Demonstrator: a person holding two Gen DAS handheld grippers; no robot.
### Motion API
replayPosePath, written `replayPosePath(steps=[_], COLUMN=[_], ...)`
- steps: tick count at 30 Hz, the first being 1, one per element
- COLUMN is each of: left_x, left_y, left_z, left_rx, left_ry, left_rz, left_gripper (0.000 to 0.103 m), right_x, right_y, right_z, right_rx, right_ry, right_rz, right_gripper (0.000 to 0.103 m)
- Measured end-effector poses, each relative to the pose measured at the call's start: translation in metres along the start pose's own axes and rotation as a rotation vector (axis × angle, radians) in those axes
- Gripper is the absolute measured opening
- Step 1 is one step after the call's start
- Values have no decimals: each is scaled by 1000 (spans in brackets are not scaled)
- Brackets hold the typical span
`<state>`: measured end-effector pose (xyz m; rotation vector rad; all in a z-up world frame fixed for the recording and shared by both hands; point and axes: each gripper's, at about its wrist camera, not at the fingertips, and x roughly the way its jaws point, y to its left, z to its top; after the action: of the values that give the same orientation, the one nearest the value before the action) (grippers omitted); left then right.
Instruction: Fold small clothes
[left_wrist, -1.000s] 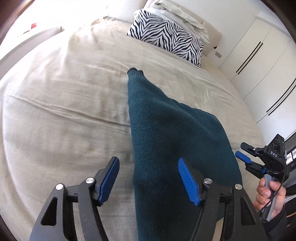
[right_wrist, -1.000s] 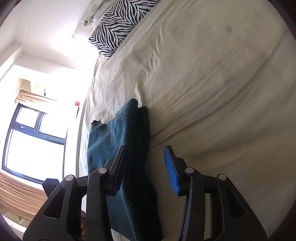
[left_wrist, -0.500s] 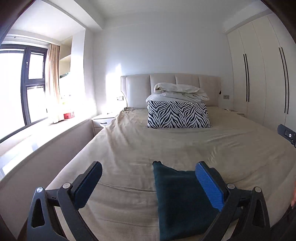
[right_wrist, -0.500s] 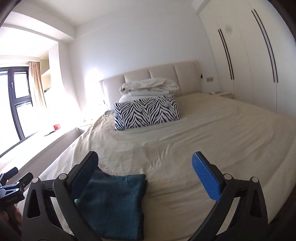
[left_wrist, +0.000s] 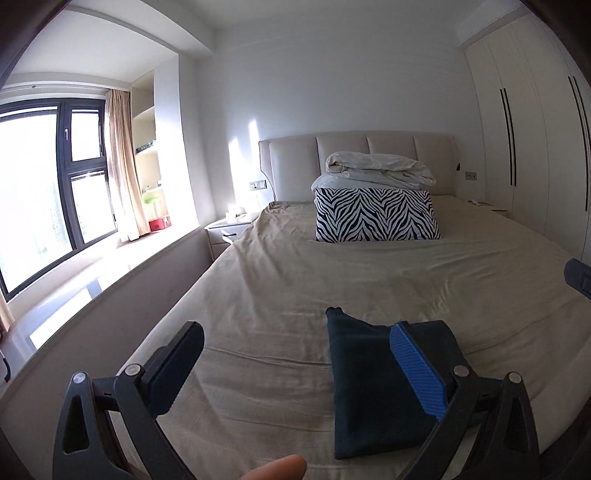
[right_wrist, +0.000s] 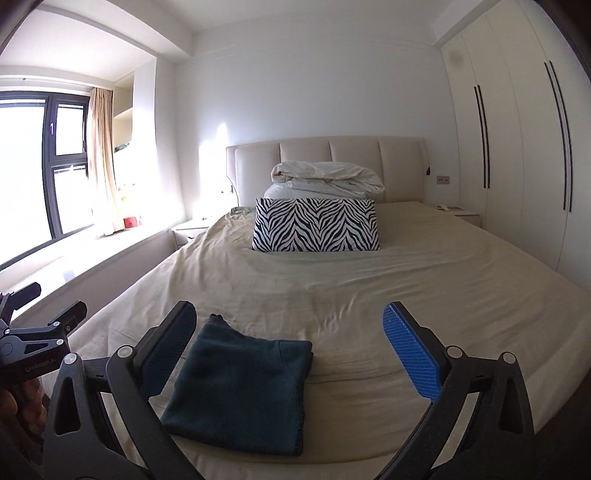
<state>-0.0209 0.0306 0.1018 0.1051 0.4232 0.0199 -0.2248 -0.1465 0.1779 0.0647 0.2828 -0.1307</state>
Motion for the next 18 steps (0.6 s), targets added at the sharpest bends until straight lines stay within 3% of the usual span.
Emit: replayPosePath(steps=[5,9,18], left_x=[42,63,78], left_y=[-10,-16,-16], left_z=[-37,-62,-90], left_rx=[-24,-17,-32], left_ry=[227,347,429], left_rz=[-84,-97,-103], left_gripper=[103,103,103], right_x=[38,65,102], right_y=[1,4,-4], right_z=[-34,-64,-111], right_rx=[54,11,35], right_ry=[207,294,432], right_rz=[-22,-88,-116], right_gripper=[103,103,103])
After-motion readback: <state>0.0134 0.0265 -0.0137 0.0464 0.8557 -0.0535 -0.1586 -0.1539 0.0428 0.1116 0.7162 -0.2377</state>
